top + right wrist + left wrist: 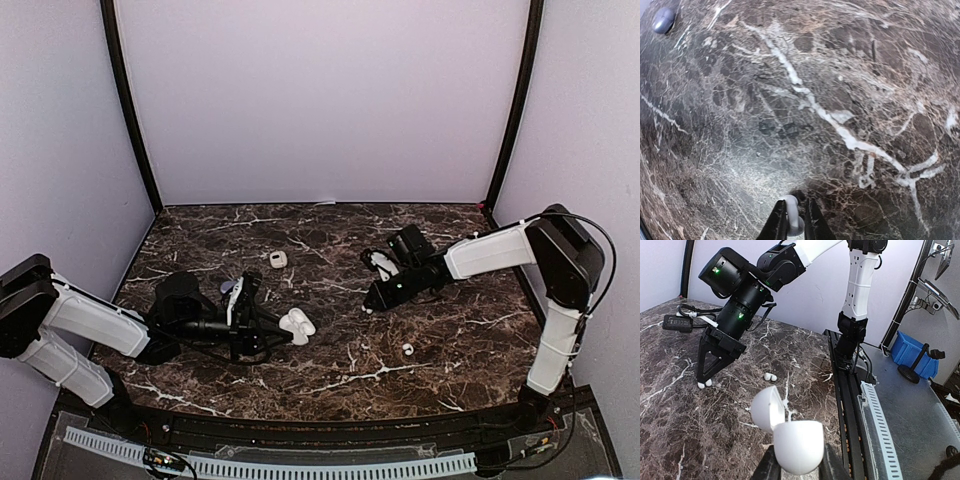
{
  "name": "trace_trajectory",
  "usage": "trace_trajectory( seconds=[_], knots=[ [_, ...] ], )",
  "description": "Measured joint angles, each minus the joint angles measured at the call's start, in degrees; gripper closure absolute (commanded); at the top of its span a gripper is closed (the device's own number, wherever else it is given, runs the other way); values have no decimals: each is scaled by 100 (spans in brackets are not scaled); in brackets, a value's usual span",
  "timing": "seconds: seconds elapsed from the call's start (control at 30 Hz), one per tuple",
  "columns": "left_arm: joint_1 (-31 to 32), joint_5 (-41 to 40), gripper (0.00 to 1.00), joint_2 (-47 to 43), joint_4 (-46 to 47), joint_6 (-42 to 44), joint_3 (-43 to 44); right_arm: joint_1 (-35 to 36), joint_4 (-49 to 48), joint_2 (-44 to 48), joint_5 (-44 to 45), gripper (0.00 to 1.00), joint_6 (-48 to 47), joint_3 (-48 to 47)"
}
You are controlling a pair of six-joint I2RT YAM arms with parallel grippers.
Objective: Insert the wireless bluetooth earbuds into the charging case
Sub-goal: Pick up the left earbud from the center of the board, then insert the left earbud into the left side groove of the charging case.
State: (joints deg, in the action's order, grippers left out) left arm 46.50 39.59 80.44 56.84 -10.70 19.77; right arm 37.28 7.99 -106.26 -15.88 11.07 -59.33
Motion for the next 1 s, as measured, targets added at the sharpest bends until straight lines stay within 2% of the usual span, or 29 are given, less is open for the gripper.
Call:
trace_trajectory(
  seconds=[0.23, 0.67, 1.0],
  knots=[
    [0, 0, 82, 0, -2, 2, 2, 31, -9, 66, -63, 100, -31, 37],
    [0, 7, 82, 0, 2, 2, 2, 125, -354, 785, -114, 100, -142, 509],
    [0, 105, 83, 205, 310, -90, 59, 446, -1519, 2072, -391, 100, -247, 1362]
  ],
)
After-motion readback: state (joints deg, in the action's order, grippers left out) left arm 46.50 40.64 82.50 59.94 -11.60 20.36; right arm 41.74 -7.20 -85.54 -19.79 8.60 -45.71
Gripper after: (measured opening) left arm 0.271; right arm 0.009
